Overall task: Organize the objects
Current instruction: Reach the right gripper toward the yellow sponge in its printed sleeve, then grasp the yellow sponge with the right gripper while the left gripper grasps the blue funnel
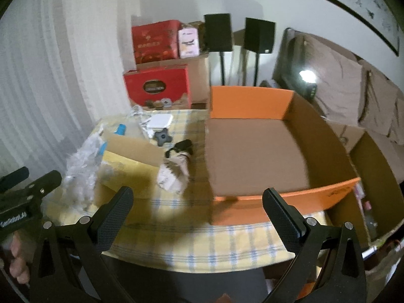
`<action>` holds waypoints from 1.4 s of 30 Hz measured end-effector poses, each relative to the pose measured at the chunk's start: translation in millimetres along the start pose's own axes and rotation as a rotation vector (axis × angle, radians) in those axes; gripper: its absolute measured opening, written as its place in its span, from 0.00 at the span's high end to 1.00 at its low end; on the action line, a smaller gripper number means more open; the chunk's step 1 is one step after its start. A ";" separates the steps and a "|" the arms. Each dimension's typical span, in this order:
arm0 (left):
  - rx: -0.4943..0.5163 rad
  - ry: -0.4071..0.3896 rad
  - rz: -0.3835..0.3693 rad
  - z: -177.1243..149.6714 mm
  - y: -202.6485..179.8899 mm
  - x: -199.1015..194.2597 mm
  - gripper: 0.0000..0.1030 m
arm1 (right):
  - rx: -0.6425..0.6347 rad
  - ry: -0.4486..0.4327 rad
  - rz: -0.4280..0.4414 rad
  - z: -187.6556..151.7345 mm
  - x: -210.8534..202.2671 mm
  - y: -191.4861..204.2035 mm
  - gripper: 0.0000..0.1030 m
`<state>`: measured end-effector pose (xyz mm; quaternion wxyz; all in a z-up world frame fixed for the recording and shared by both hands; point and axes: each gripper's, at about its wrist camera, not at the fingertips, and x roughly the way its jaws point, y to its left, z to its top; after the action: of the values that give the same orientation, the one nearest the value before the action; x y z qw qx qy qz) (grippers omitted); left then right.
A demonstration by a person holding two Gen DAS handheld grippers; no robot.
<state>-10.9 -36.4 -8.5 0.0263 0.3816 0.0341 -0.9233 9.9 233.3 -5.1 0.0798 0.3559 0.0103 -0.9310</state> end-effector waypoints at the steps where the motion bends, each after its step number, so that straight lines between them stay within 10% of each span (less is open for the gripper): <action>1: -0.015 0.001 -0.001 1.6 6.0 2.0 0.00 | -0.008 0.003 0.011 1.1 3.4 4.0 0.00; 9: -0.065 -0.015 0.033 4.6 44.4 14.1 0.00 | 0.027 0.076 0.131 9.2 32.2 22.4 0.00; 42: -0.084 0.009 -0.104 25.8 59.5 46.0 0.00 | 0.025 0.129 0.144 8.7 109.1 84.6 0.09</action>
<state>-57.2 -98.9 -25.3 -0.0058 0.3820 0.0926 -0.9195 -62.7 133.7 -67.9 0.1415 0.4157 -0.0218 -0.8981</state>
